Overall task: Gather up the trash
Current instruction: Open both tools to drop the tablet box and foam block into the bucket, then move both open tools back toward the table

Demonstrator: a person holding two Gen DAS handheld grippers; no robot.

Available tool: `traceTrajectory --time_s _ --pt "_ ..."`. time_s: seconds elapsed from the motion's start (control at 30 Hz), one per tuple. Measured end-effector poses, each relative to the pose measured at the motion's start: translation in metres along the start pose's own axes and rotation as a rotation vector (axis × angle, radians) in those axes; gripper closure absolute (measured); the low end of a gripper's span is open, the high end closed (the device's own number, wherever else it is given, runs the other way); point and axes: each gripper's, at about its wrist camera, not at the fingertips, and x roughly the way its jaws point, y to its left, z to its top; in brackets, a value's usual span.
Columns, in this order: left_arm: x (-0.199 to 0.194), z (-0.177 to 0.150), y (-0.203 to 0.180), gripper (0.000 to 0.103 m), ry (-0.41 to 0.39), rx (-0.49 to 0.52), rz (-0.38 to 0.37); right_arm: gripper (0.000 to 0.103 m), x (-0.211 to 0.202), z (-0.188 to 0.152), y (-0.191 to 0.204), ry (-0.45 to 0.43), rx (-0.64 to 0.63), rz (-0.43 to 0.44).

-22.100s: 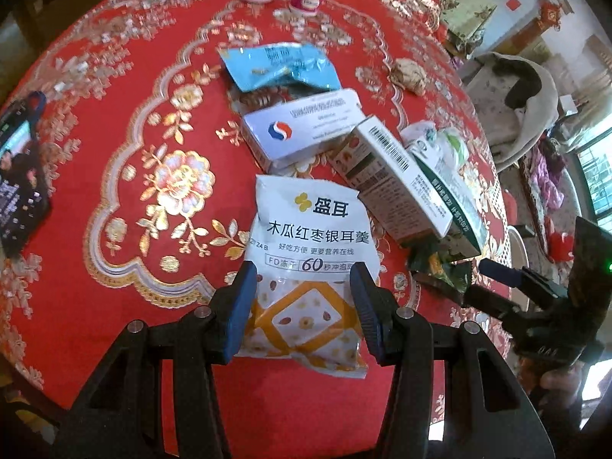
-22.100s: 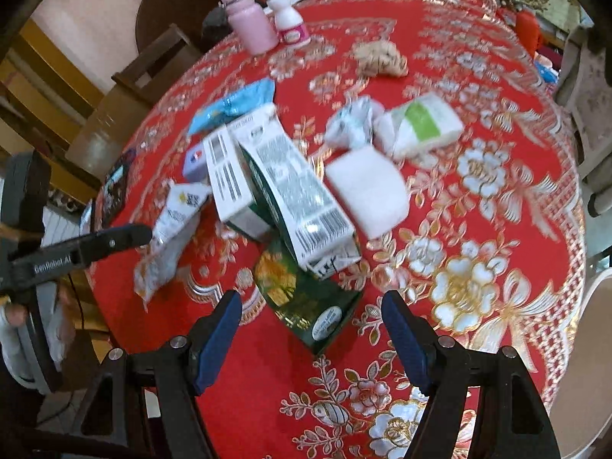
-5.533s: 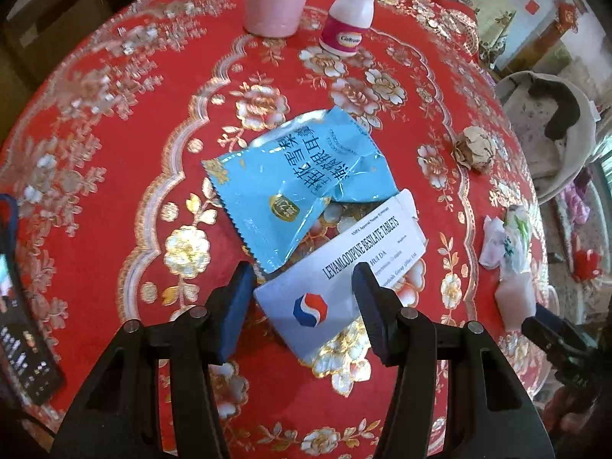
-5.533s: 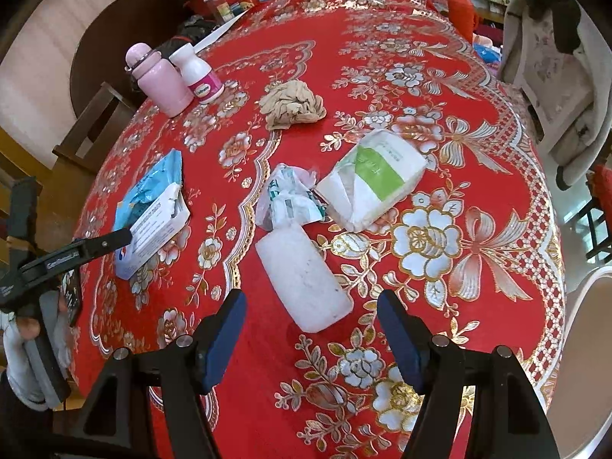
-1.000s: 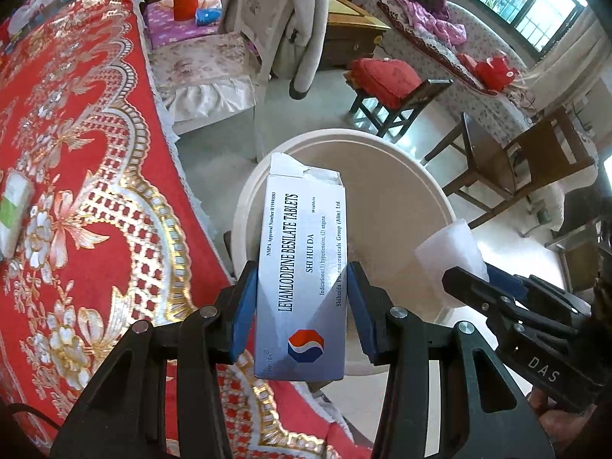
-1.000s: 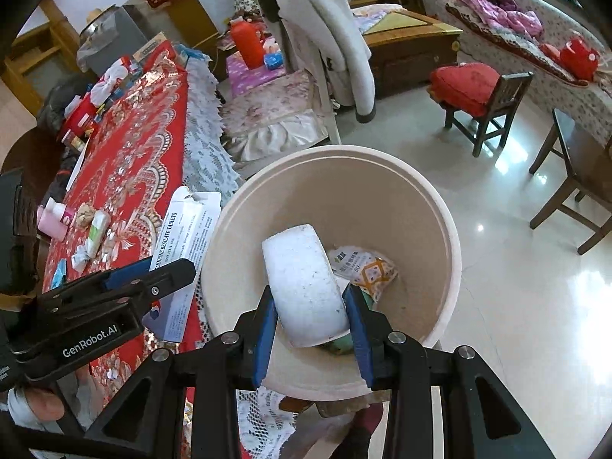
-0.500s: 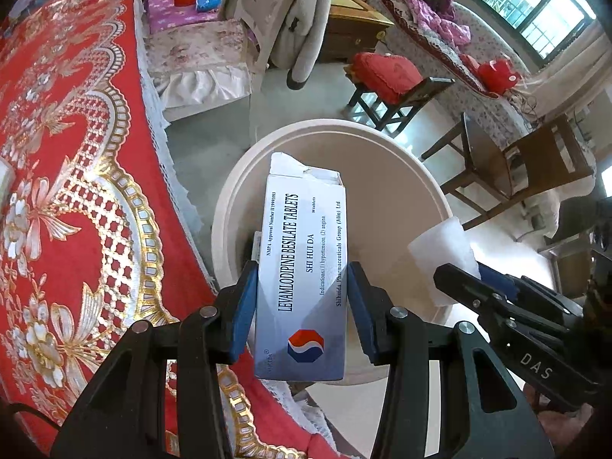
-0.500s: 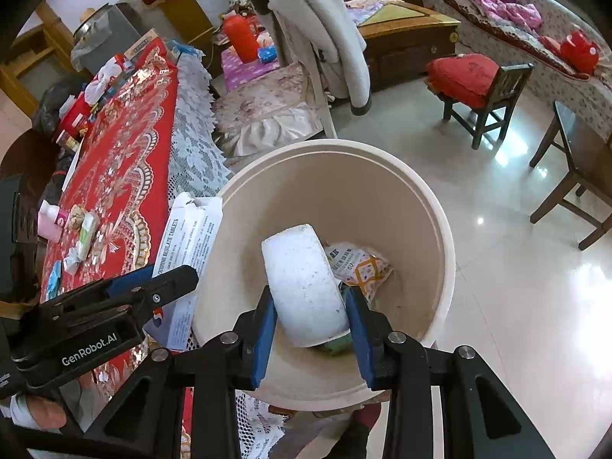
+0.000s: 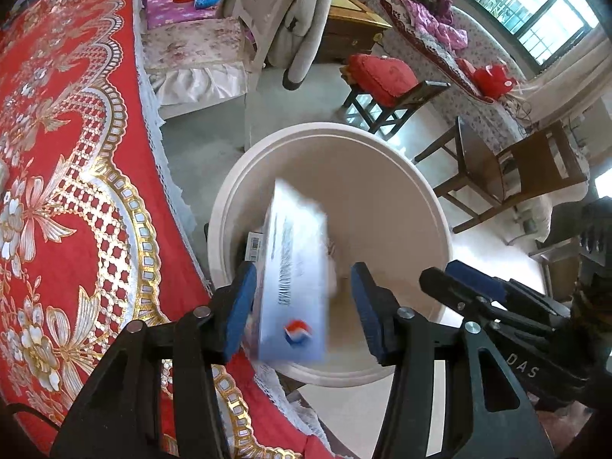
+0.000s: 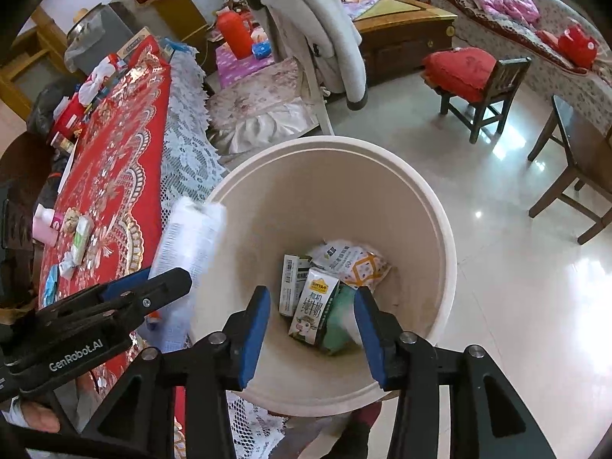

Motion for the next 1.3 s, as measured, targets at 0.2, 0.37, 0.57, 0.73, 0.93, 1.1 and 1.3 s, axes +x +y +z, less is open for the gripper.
traceTrajectory --time_s 0.2,0.37,0.57,0.73,0.93,1.1,1.3 --pt "-0.004 0.000 0.003 0.052 -0.005 -0.003 -0.003 0.059 0.001 -0.001 0.001 0.008 0.009 -0.003" --pt "-0.011 -0.002 0.003 0.052 -0.016 0.006 0.006 0.058 -0.002 0.000 0.004 -0.001 0.008 -0.003" --pt "-0.023 -0.001 0.009 0.052 -0.052 0.007 0.037 0.058 -0.003 0.002 0.013 -0.004 -0.002 -0.002" --pt "-0.035 -0.004 0.019 0.052 -0.078 -0.004 0.059 0.058 -0.003 0.001 0.025 -0.008 -0.016 0.003" --pt "-0.051 -0.010 0.035 0.052 -0.108 -0.028 0.088 0.058 -0.003 0.002 0.046 -0.007 -0.048 0.016" --pt "-0.069 -0.018 0.058 0.052 -0.135 -0.067 0.117 0.054 -0.002 0.004 0.071 -0.005 -0.091 0.035" --pt "-0.094 -0.031 0.101 0.052 -0.167 -0.144 0.160 0.048 0.004 0.005 0.113 0.003 -0.168 0.069"
